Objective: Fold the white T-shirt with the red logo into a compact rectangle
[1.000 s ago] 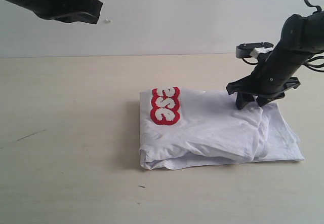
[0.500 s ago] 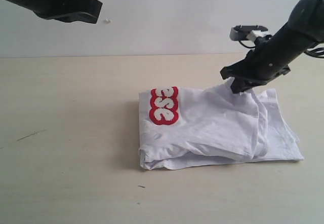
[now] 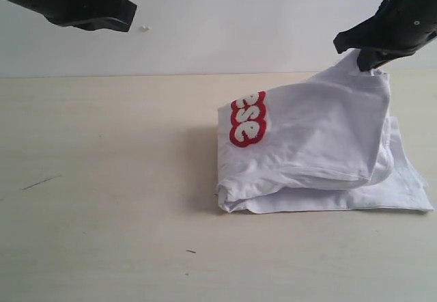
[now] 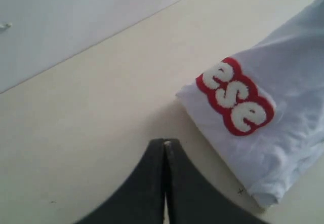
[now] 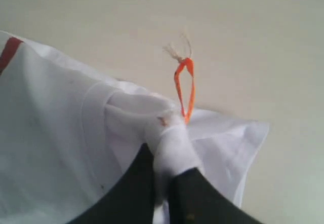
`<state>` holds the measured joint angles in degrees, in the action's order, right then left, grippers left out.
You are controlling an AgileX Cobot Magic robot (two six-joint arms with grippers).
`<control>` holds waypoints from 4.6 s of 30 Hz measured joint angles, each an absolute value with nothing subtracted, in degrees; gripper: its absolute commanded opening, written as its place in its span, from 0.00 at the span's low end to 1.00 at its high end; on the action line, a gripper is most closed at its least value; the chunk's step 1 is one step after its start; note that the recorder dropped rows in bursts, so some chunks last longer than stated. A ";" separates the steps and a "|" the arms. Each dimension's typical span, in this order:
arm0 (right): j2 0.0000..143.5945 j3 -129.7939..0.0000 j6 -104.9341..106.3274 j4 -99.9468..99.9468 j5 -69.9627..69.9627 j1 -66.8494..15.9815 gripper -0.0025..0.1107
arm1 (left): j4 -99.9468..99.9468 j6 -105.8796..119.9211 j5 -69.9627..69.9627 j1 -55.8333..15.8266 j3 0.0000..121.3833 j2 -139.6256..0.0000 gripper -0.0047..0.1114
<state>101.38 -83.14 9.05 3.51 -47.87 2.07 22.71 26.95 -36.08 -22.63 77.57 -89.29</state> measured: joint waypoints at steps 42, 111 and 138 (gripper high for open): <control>102.94 -85.21 8.32 4.65 -54.17 2.07 0.05 | 31.25 46.85 -27.04 -39.71 81.93 -124.56 0.04; 109.51 -87.53 0.00 2.91 -50.48 -9.05 0.36 | 25.09 31.47 -27.37 -17.76 72.83 -85.01 0.04; 124.28 -80.50 24.91 33.90 -47.33 3.63 0.51 | 25.46 31.47 -27.63 -17.76 72.83 -85.01 0.04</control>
